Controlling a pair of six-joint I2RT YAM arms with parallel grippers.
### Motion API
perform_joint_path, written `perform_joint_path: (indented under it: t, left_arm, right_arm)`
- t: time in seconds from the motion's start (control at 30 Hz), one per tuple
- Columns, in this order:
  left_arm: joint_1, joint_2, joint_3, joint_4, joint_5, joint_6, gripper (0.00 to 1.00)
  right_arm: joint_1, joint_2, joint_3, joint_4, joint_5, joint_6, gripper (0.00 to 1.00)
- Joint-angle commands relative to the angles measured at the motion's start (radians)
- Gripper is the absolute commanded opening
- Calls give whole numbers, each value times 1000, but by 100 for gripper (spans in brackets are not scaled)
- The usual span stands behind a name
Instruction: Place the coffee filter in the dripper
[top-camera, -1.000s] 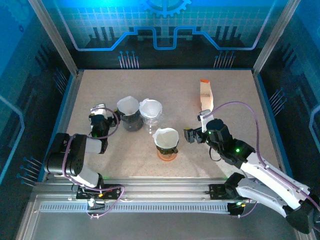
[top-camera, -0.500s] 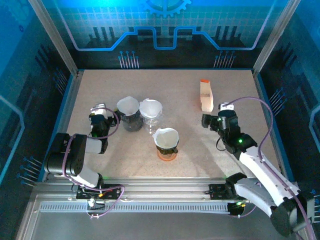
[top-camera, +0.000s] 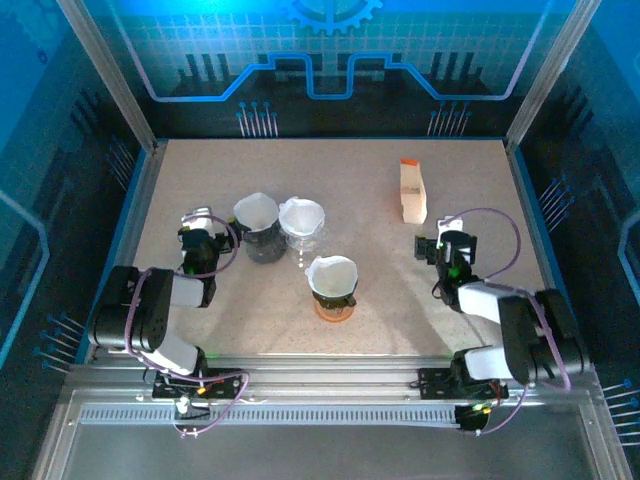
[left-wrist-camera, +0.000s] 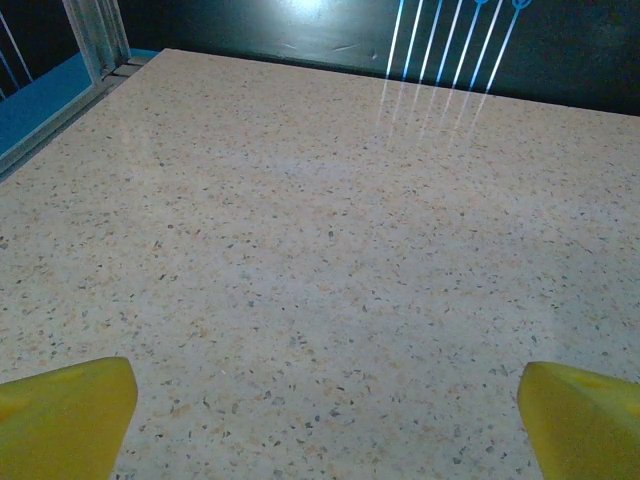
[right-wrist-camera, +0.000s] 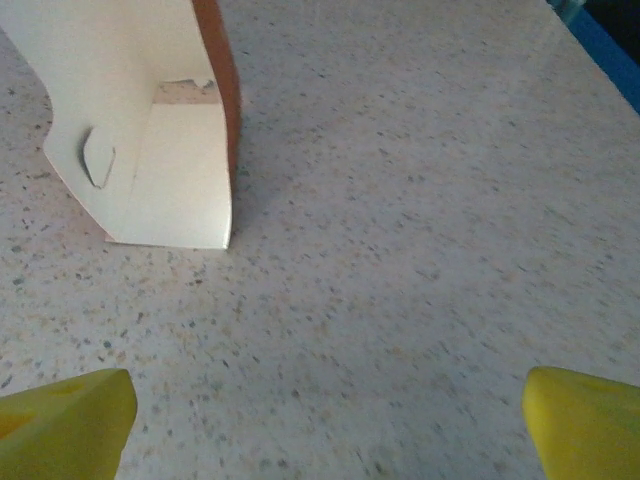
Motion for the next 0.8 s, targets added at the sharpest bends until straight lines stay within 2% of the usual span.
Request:
perform_joint_path:
  t: [0.0, 0.13, 0.17, 0.2, 0.23, 0.27, 0.4, 0.5, 0.77]
  left_arm:
    - [-10, 6, 14, 5, 10, 21, 99]
    - [-10, 6, 16, 3, 9, 22, 99]
    - [-10, 6, 16, 2, 9, 22, 99]
    - [-10, 6, 16, 3, 9, 22, 99]
    - [-10, 7, 16, 2, 10, 22, 99]
    - [-10, 7, 17, 1, 10, 22, 99]
    - [-10, 6, 17, 2, 9, 22, 99]
    - [-10, 6, 16, 3, 9, 22, 99]
    - [-10, 6, 16, 2, 10, 22, 99]
  right_arm:
    - [-13, 53, 17, 242, -73, -60, 100]
    - [-47, 93, 85, 153, -167, -55, 100]
    - [-58, 98, 75, 162, -199, -51, 100]
    - [-63, 133, 44, 256, -233, -64, 100]
    - [-59, 135, 27, 309, -224, -69, 100]
    - [-59, 114, 37, 245, -222, -58, 100]
    - [-64, 127, 43, 260, -215, -59, 100]
    - [-52, 125, 25, 293, -125, -37, 100]
    - [-46, 127, 34, 277, -132, -47, 100]
